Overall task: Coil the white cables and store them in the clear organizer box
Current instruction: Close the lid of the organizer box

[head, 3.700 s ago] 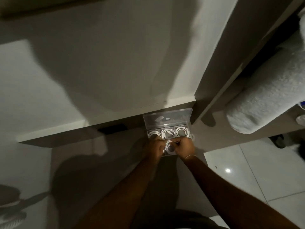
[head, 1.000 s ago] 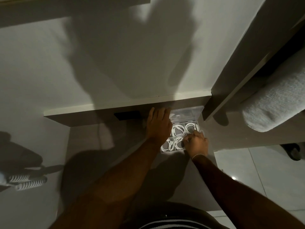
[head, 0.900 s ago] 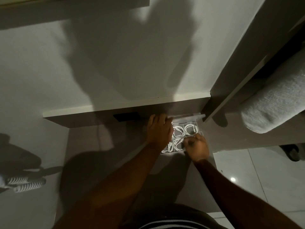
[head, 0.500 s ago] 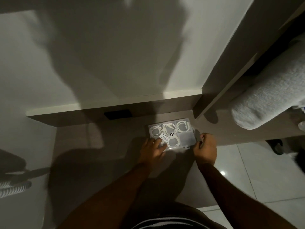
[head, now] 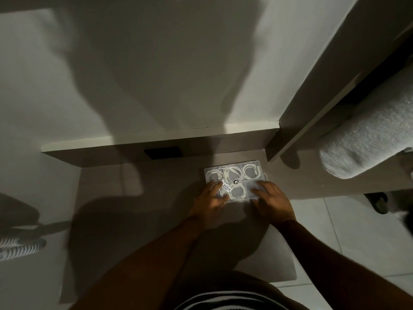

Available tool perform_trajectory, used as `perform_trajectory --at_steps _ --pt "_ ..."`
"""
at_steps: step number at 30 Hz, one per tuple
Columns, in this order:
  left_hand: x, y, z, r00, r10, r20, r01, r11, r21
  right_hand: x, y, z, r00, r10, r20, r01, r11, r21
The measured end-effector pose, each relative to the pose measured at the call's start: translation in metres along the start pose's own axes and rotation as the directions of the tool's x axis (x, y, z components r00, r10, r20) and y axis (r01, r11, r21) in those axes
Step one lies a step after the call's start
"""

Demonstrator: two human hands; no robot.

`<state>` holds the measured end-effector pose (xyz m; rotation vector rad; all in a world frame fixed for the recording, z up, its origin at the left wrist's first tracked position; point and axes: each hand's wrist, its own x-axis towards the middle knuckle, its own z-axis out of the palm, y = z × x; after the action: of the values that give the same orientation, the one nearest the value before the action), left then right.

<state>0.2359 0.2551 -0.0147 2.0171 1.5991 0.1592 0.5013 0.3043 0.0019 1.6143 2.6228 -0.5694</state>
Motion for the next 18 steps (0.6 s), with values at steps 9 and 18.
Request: perform_trajectory --at_steps 9,18 --pt "0.002 -0.0007 -0.0003 0.999 -0.01 0.034 0.006 0.994 0.108 -0.0039 0.0015 -0.0041 1.0 -0.018 0.024 0.017 0.999 0.029" --pt "0.0038 0.0032 -0.0005 0.998 -0.054 0.033 0.053 0.997 0.054 -0.001 0.0061 -0.0062 0.986 0.023 0.166 -0.03 0.999 0.041"
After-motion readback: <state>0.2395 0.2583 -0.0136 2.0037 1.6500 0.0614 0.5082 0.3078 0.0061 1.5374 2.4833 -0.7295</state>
